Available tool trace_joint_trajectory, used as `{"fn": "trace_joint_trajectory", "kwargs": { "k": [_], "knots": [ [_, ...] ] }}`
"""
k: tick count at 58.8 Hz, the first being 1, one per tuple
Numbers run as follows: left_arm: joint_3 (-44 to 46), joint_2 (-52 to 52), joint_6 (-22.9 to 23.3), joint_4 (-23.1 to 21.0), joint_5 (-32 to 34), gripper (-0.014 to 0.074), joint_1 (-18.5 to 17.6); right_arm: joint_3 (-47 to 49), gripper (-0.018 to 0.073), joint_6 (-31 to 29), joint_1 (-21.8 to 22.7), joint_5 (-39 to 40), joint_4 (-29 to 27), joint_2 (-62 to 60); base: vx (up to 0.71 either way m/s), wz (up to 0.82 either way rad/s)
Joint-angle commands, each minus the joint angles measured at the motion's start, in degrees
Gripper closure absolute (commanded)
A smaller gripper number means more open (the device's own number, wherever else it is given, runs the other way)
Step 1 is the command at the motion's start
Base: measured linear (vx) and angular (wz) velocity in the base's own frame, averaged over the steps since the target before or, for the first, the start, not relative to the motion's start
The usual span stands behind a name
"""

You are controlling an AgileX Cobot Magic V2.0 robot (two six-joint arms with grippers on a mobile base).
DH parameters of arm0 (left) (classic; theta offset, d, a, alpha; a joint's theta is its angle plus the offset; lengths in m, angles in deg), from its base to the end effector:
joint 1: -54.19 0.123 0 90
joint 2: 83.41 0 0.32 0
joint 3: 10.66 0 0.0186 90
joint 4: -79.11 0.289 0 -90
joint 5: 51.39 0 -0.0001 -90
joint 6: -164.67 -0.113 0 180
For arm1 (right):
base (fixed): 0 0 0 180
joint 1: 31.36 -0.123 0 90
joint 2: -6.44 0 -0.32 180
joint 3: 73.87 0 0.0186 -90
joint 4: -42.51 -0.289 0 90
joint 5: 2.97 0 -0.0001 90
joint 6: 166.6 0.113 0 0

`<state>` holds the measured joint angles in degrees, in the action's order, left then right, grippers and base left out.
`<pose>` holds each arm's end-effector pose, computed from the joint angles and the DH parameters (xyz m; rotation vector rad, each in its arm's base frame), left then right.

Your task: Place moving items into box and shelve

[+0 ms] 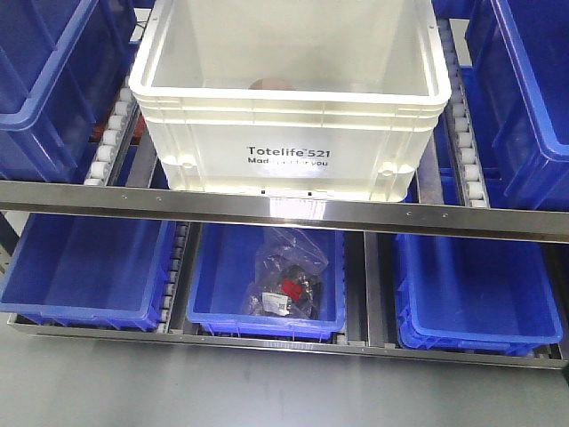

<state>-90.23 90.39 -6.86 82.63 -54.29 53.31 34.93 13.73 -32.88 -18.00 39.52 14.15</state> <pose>0.0817 -0.0009 0.2000 -0.0575 1.5469 -0.0782 0.0756 0.0035 0.2319 0.0139 1.6397 0.0744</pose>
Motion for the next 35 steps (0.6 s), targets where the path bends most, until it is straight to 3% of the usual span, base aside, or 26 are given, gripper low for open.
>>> {"fn": "trace_joint_trajectory", "kwargs": {
  "k": [1, 6, 18, 35],
  "knots": [
    [0.52, 0.75, 0.15, -0.27, 4.98, 0.0603, -0.30, 1.68, 0.0563, -1.74, 1.04, 3.50, 0.05, -2.05, 0.00, 0.00],
    [0.52, 0.76, 0.15, -0.27, 4.92, 0.0603, -0.30, 0.44, 0.0563, -1.63, 0.94, 4.21, -0.41, -1.70, 0.00, 0.00],
    [0.52, 0.76, 0.15, -0.27, 4.86, 0.0603, -0.30, -7.55, 0.0563, -1.28, 1.21, 15.03, -3.17, -1.91, 0.00, 0.00],
    [0.52, 0.76, 0.15, -0.27, 4.81, 0.0603, -0.30, -8.93, 0.0563, -3.86, 3.58, 11.15, -1.93, -1.91, 0.00, 0.00]
  ]
}}
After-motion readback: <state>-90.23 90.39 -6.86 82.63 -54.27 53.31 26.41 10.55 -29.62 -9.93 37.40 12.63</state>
